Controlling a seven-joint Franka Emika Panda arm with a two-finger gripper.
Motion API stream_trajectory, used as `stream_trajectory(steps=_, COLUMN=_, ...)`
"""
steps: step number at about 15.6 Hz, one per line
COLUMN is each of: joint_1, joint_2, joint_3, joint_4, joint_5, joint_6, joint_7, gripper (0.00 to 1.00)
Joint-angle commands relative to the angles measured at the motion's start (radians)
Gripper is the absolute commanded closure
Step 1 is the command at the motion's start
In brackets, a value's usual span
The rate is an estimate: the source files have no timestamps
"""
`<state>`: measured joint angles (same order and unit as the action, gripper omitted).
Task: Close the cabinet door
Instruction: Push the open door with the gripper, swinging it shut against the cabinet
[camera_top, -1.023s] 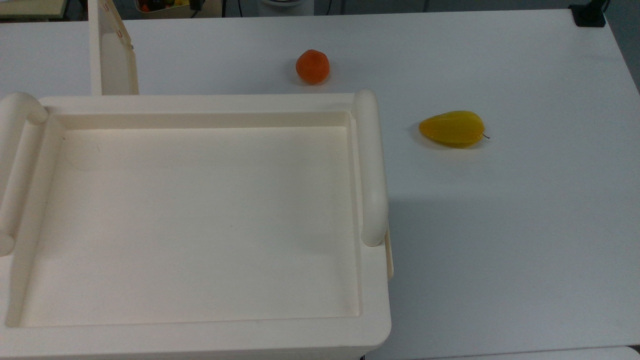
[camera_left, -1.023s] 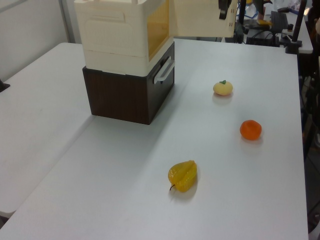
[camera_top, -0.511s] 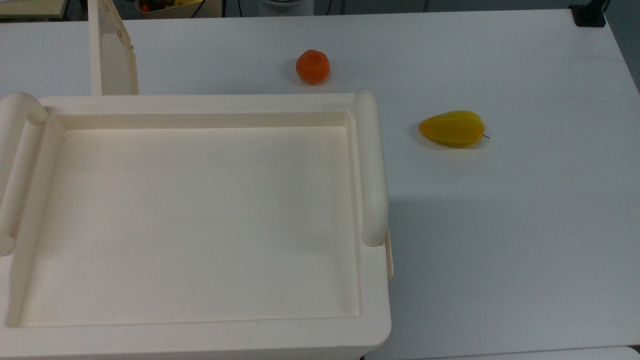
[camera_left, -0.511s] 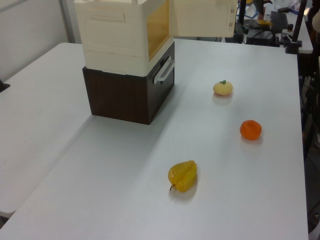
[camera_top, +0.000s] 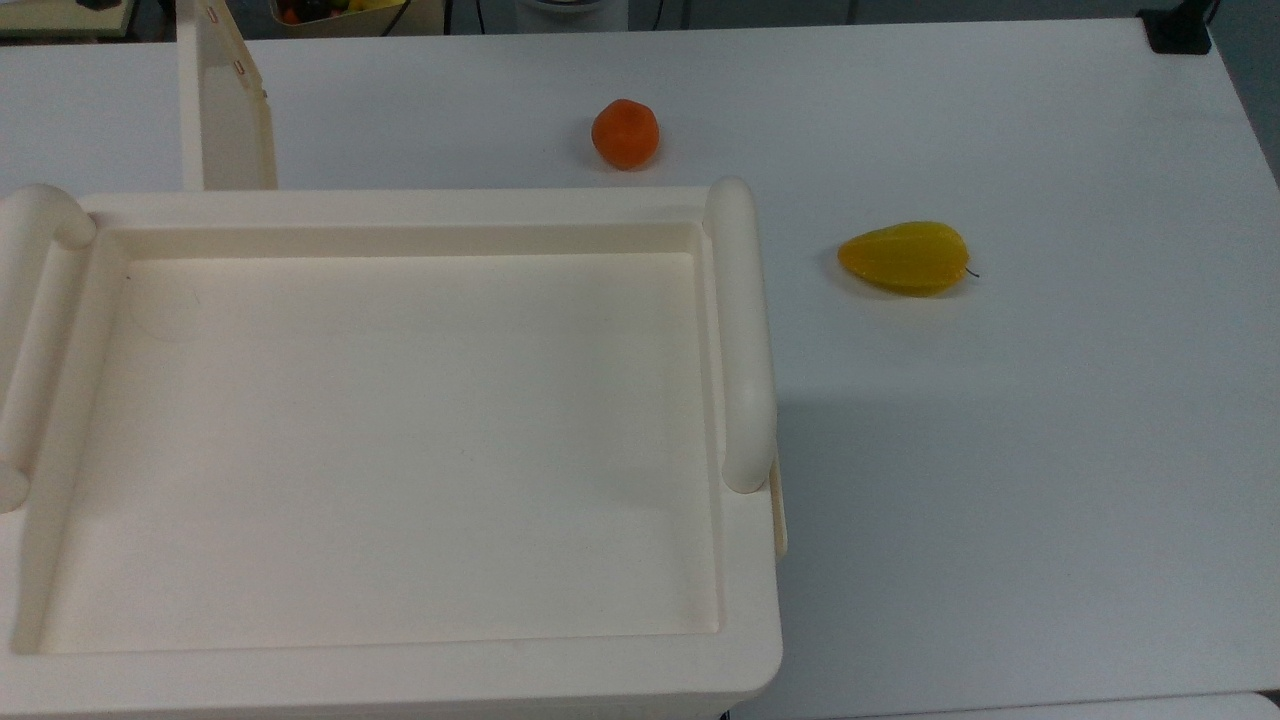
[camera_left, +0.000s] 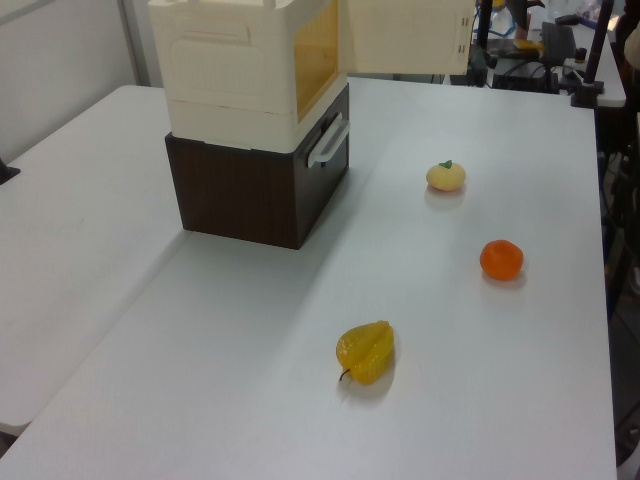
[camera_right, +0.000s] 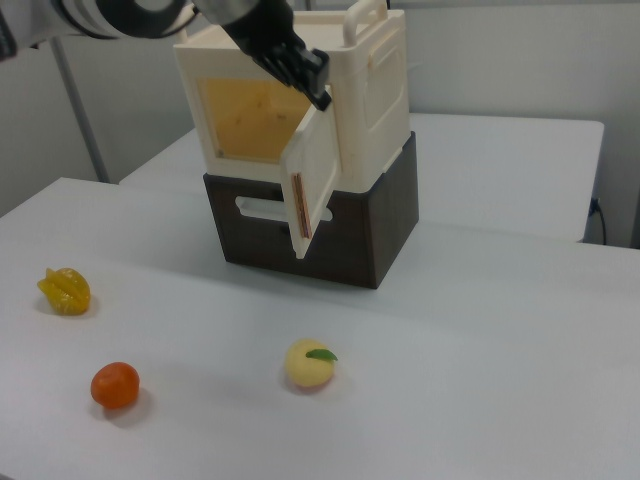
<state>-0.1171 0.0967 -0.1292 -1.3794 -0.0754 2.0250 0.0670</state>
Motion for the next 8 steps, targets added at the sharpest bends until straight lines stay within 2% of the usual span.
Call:
stream_trajectory(steps=1, joint_1=-0.007, joint_2=-0.003, joint_3=-0.003, joint_4=-0.050, joint_5=0.013, joint_6=0.005, joint_7=-0.041, gripper=1.00)
stream_trajectory(steps=5, joint_1=0.002, joint_2=-0.003, joint_3=0.000, joint_4=-0.052, joint_5=0.034, joint_6=-0.101, joint_7=-0.076, gripper=1.00)
stream_trajectory(steps=8, joint_1=0.007, joint_2=-0.002, joint_3=0.008, joint_4=-0.052, joint_5=0.055, joint_6=-0.121, joint_7=-0.075, gripper=1.00)
